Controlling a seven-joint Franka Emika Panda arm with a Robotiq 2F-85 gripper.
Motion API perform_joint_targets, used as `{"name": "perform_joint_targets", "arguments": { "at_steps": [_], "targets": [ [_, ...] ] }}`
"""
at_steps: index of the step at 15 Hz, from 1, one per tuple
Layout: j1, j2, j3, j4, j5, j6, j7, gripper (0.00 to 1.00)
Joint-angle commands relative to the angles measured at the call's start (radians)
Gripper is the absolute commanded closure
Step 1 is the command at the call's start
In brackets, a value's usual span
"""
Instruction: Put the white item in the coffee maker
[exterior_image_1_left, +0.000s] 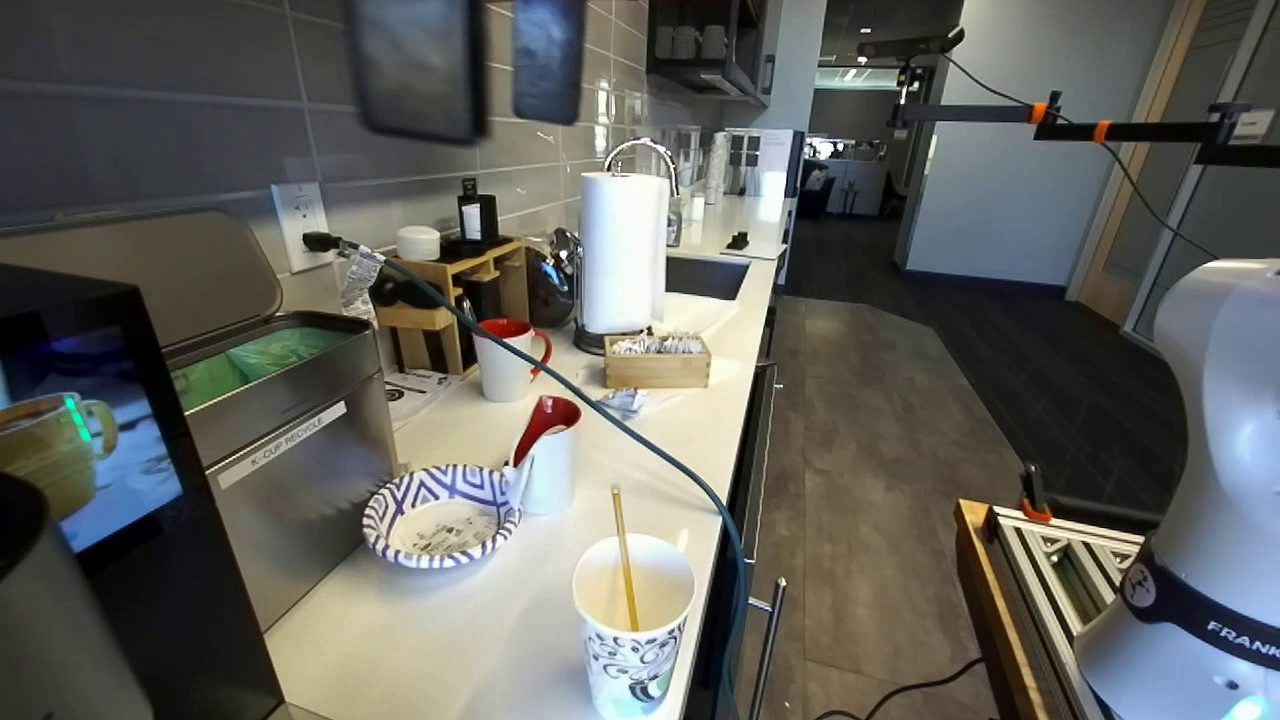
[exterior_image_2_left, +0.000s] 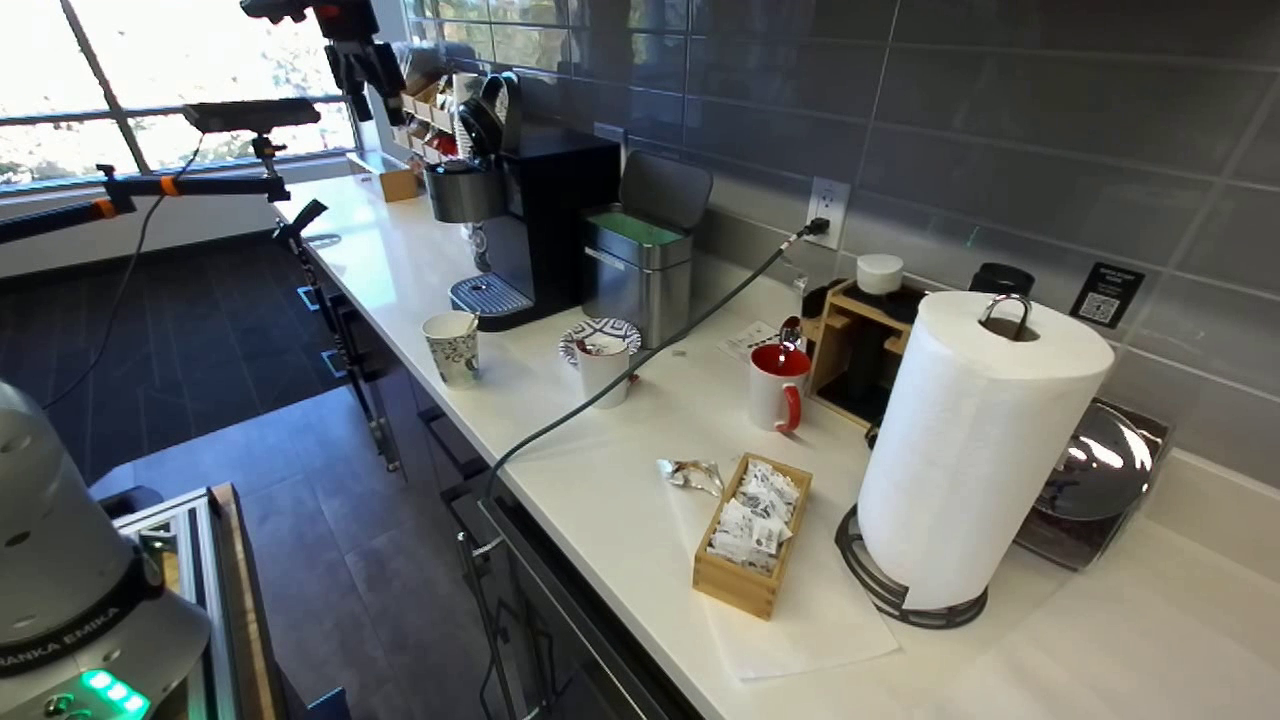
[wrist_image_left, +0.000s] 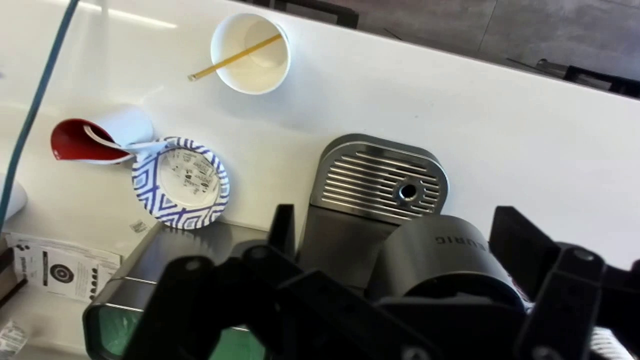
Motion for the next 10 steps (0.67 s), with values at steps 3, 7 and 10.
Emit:
{"name": "perform_joint_targets", "arguments": {
  "at_steps": [3,7,10],
  "targets": [
    [-0.09,-0.112,0.039,-0.145,0.037,-0.005,0.013,0.0],
    [-0.126,-0.199,0.036,-0.255,0.059,-0.005,0.02,0.0],
    [-0.164,-0.235,-0.006,-0.306,0.069,0.003,-0.069,0.0]
  ]
}}
